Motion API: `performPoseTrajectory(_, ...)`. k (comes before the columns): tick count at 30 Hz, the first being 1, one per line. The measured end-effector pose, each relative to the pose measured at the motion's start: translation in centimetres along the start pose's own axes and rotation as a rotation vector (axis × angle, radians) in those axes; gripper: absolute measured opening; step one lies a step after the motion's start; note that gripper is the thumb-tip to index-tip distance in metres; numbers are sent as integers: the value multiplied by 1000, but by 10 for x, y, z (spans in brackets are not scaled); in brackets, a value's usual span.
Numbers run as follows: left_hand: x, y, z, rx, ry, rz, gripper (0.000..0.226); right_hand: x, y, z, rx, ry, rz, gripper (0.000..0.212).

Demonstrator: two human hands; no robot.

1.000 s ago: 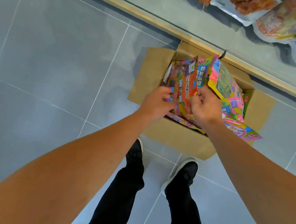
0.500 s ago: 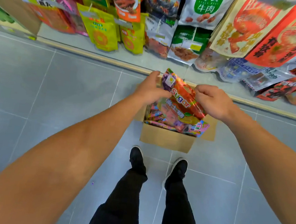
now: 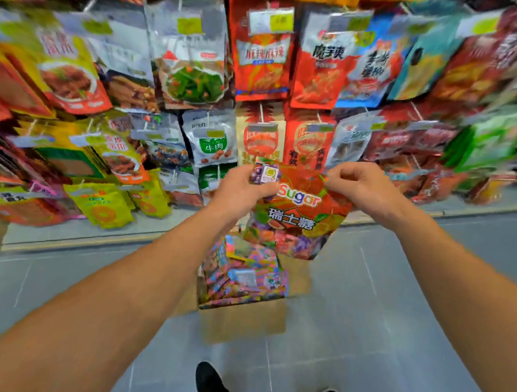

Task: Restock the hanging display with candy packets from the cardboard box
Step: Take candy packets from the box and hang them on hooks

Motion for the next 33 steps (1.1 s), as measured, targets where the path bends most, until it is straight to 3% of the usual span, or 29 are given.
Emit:
performPoseTrajectory(2, 35, 4, 35, 61, -17, 22, 9, -45, -20, 0, -41, 106, 94, 2)
performPoseTrajectory(4, 68, 7, 69, 120, -61, 34, 7, -86, -38, 4, -70, 175, 146, 15)
performPoseTrajectory(10, 159, 18, 155, 212, -287, 75, 6, -179, -78, 19, -172, 169, 110, 23)
performPoseTrajectory(14, 209, 21, 206, 222, -332, 34, 13, -233, -88, 22, -221, 163, 246, 20)
performPoseTrajectory(17, 231, 30, 239, 235, -340, 45, 17, -266, -85, 21, -236, 211, 329, 11)
performPoseTrajectory(21, 248, 54, 267, 240, -336, -9, 16, -296, -70, 19, -237, 358, 321, 12)
performPoseTrajectory(27, 256, 105, 263, 279, -152, -112, 26, -330, -25, 17, -201, 530, 323, 6)
performPoseTrajectory(33, 264, 167, 296, 320, -123, -94, 12, -381, 28, -19, -229, 474, 351, 7)
Point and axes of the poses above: each hand's wrist, its own y-axis towards the middle knuckle, its own x-axis out of the palm, z = x × y, the point moved 5 cm from there along y, towards the middle knuckle, and after that the axes turned 5 degrees about -z, right-handed, at the moved point
